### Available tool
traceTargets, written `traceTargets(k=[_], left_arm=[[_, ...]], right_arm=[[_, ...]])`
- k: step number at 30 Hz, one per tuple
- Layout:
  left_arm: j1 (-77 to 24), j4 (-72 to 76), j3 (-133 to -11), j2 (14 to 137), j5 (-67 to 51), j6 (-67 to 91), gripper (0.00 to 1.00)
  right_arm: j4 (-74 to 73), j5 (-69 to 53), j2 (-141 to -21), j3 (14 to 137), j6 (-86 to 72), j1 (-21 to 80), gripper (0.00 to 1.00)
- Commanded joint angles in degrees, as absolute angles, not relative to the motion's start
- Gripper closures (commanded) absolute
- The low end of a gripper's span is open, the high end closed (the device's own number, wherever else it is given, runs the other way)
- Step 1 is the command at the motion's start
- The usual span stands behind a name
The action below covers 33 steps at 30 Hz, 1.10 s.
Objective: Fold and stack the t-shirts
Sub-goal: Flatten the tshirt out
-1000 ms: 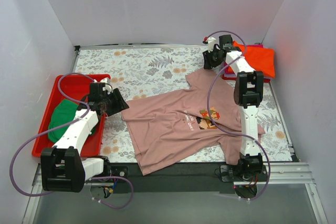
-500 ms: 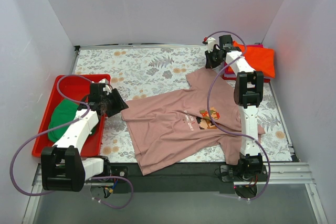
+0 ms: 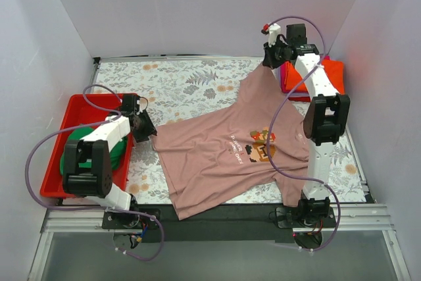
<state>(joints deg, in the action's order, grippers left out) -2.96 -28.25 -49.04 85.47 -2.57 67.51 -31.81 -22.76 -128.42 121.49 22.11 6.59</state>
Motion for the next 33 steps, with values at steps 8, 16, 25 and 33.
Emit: traceTargets(k=[8, 16, 25, 33], left_arm=[[-2.8, -28.0, -58.4, 96.8, 1.6, 63.7, 0.63], [-2.8, -29.4, -60.9, 100.2, 2.8, 62.0, 0.67], [-3.3, -30.5, -61.7, 104.1, 0.5, 60.3, 0.83], [-3.9, -29.7, -62.6, 103.3, 0.1, 59.0, 1.00]], right_arm=[[-30.8, -26.3, -119.8, 114.4, 21.1, 6.3, 0.99], [-30.8, -26.9, -117.7, 112.1, 21.1, 6.3, 0.99], [-31.0, -27.8, -115.4, 111.0, 20.9, 6.3, 0.99], [-31.6, -28.6, -110.8, 107.5, 22.5, 6.4, 0.99]])
